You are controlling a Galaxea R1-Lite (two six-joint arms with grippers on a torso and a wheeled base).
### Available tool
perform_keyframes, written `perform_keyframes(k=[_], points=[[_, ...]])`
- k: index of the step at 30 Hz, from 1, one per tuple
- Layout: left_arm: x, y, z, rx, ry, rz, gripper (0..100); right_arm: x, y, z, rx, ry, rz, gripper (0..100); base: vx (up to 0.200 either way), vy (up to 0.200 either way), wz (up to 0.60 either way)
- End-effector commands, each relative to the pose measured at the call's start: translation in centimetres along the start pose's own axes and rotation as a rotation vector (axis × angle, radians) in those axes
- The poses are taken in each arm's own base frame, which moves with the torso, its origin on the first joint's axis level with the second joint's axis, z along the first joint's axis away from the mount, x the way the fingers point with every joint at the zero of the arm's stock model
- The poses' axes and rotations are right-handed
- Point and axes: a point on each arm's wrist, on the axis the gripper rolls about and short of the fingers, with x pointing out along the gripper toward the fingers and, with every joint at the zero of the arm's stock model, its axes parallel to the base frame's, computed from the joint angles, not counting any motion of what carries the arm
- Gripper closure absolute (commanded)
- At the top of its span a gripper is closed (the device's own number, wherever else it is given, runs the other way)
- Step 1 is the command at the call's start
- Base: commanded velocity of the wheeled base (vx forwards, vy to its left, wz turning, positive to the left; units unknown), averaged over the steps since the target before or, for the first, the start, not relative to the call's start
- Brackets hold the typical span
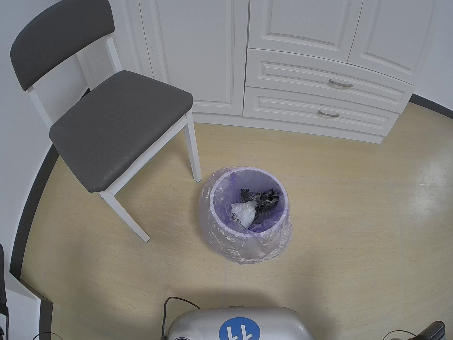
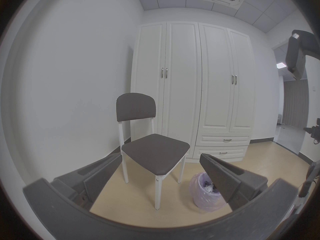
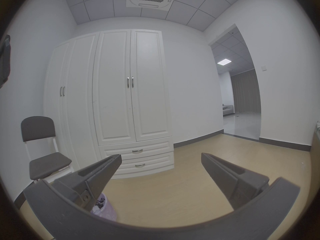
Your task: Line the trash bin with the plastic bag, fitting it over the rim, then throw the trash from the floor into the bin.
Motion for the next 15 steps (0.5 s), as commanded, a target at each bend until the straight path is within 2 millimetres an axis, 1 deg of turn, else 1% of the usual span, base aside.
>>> perform_keyframes(k=[1, 2, 4, 11, 12, 15], points=[[-1.7, 0.0, -0.3, 0.001, -0.067, 0.007, 0, -0.5, -0.2, -0.6, 0.009, -0.014, 0.028, 0, 0.000, 0.000, 0.00], [-1.8, 0.0, -0.4, 0.001, -0.067, 0.006, 0, -0.5, -0.2, -0.6, 0.009, -0.014, 0.029, 0, 0.000, 0.000, 0.00], [-2.1, 0.0, -1.2, 0.001, -0.041, 0.010, 0, -0.5, -0.2, -0.6, 0.009, -0.015, 0.045, 0, 0.000, 0.000, 0.00], [-1.9, 0.2, -2.3, -0.003, -0.007, 0.052, 0, -0.5, 0.0, -0.4, -0.006, -0.019, 0.102, 0, 0.000, 0.000, 0.00], [-1.8, 0.3, -2.9, 0.006, 0.013, 0.077, 0, -0.5, 0.0, -0.5, -0.018, -0.014, 0.115, 0, 0.000, 0.000, 0.00], [-1.7, 0.4, -4.1, 0.012, 0.051, 0.093, 0, -0.5, 0.0, -0.8, -0.033, -0.007, 0.128, 0, 0.000, 0.000, 0.00]])
